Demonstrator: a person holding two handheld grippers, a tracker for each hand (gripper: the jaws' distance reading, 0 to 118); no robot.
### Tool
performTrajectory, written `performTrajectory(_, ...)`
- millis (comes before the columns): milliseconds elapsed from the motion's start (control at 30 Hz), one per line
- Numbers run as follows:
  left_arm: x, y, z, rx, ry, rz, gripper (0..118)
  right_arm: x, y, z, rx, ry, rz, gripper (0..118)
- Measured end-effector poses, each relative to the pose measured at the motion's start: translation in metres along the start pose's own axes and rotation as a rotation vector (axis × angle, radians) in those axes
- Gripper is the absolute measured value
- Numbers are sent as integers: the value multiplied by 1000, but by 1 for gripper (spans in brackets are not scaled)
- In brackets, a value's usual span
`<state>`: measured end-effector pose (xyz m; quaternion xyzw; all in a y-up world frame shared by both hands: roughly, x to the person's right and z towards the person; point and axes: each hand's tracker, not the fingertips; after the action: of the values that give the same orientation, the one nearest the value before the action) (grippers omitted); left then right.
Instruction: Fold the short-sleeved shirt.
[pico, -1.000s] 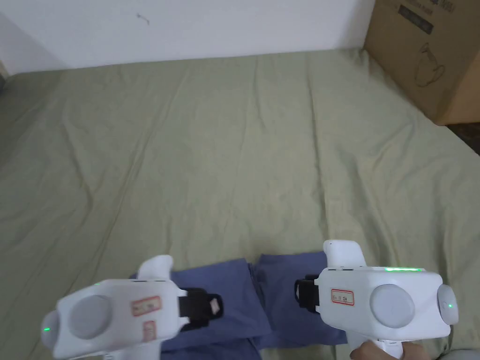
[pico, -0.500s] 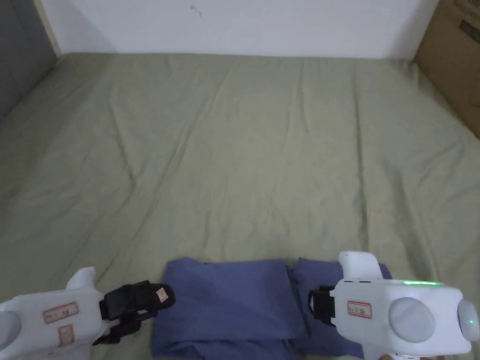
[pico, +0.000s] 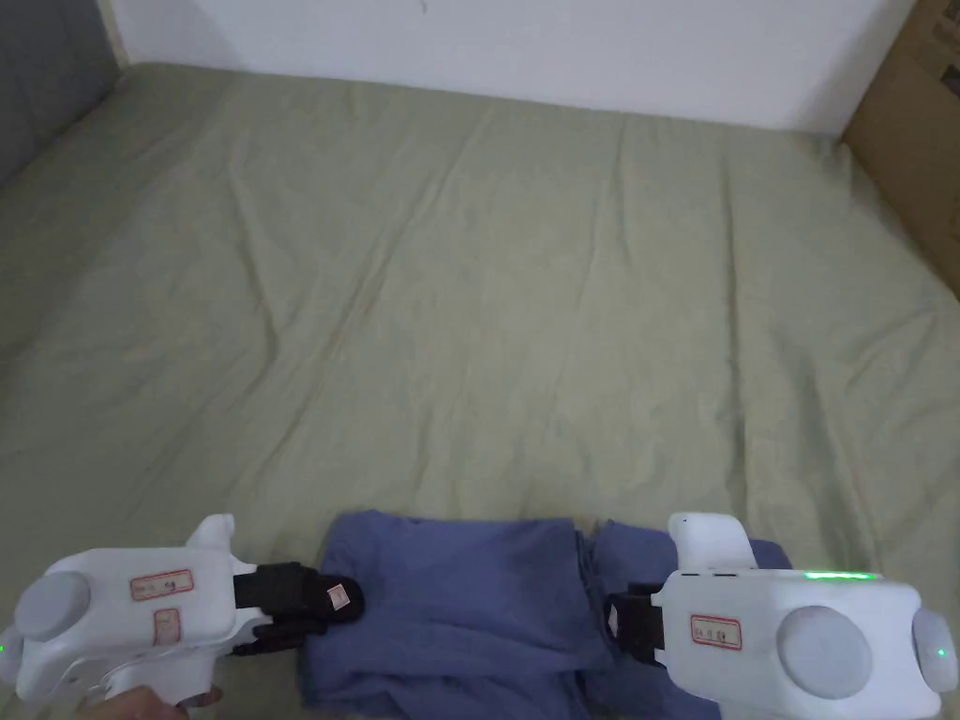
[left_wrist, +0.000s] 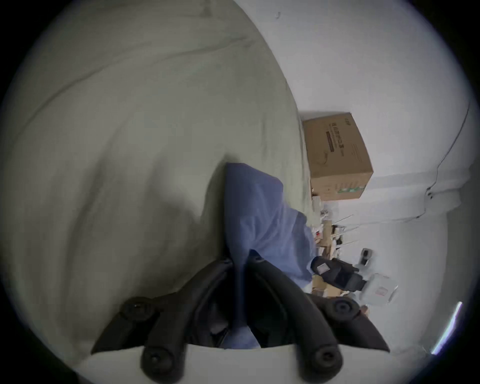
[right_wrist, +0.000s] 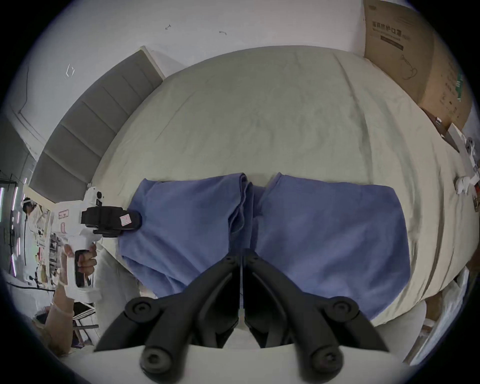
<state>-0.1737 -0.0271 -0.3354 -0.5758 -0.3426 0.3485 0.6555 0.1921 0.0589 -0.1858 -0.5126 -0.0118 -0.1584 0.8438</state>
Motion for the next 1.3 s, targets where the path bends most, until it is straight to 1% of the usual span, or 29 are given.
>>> performTrajectory(67, -2, 2, 5, 9, -67, 32, 6, -1, 2, 0, -1, 2, -2, 1)
performTrajectory(200, 4, 12, 22, 14, 16, -46, 6, -1, 6, -1, -3, -6, -3, 1)
performTrajectory(367, -9, 30, 72, 85, 77, -44, 6, -1, 7, 0, 3, 2, -9, 1)
performTrajectory(500, -15, 41, 109, 124, 185, -32, 6, 2, 4, -3, -2, 3, -18, 1)
performTrajectory(633, 1, 36, 117, 129, 195, -48, 6, 6, 1, -6, -5, 19, -37, 1)
performTrajectory(733, 32, 29, 114, 149, 248, -136, 6, 10, 0, -4, -2, 25, -43, 1)
performTrajectory(933, 124, 13, 102, 159, 213, -234, 6, 28, -1, 5, 35, 39, -87, 1)
performTrajectory(1000, 155, 7, 92, 159, 177, -246, 6, 36, -2, 9, 53, 39, -106, 1)
performTrajectory(1033, 168, 4, 84, 163, 166, -284, 6, 40, -3, 11, 61, 36, -117, 1)
performTrajectory(1167, 213, -12, 29, 110, 189, -348, 6, 58, -9, 20, 83, 30, -153, 1)
performTrajectory(1233, 225, -21, -3, 67, 148, -364, 6, 69, -12, 24, 93, 28, -177, 1)
performTrajectory(1267, 229, -24, -23, 29, 131, -393, 6, 75, -14, 26, 96, 27, -191, 1)
performTrajectory(1300, 232, -28, -42, -4, 145, -392, 6, 80, -16, 28, 98, 24, -205, 1)
